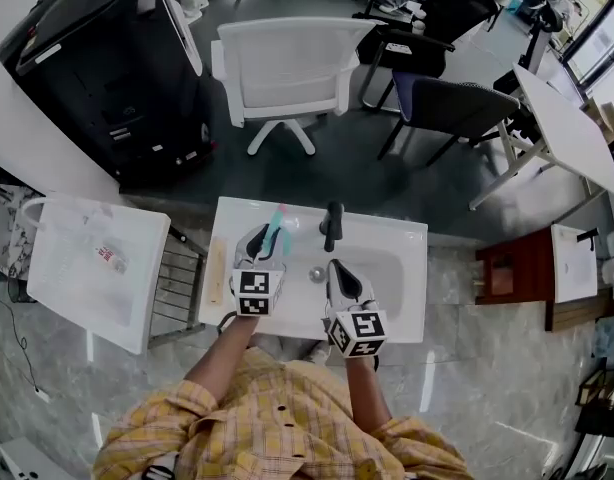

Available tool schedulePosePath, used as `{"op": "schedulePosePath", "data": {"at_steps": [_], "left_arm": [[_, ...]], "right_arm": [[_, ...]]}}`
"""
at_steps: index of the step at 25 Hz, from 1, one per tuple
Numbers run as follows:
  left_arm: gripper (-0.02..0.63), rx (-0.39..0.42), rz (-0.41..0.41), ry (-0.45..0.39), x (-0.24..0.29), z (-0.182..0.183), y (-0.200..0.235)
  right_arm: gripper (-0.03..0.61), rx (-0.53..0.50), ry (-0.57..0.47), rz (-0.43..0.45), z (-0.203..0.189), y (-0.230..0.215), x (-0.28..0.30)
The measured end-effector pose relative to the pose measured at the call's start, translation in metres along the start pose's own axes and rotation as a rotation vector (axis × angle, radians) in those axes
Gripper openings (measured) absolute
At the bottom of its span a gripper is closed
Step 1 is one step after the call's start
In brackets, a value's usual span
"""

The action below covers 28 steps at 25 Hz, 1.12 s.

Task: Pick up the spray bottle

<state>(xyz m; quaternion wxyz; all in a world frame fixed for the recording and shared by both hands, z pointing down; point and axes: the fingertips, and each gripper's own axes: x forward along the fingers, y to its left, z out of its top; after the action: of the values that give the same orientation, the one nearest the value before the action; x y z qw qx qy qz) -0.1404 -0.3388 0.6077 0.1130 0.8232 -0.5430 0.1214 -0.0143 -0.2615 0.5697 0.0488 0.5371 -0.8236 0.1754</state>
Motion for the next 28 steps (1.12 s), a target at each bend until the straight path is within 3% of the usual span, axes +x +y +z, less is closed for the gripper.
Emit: {"op": "schedulePosePath", "data": {"at_steps": [28], "left_arm": [[0.097, 0.016, 0.012, -0.153, -0.069, 0.065, -0.034]], "right_arm": [[-0.003, -0.057, -0.118, 0.013, 0.06, -0.005, -0.031]]}}
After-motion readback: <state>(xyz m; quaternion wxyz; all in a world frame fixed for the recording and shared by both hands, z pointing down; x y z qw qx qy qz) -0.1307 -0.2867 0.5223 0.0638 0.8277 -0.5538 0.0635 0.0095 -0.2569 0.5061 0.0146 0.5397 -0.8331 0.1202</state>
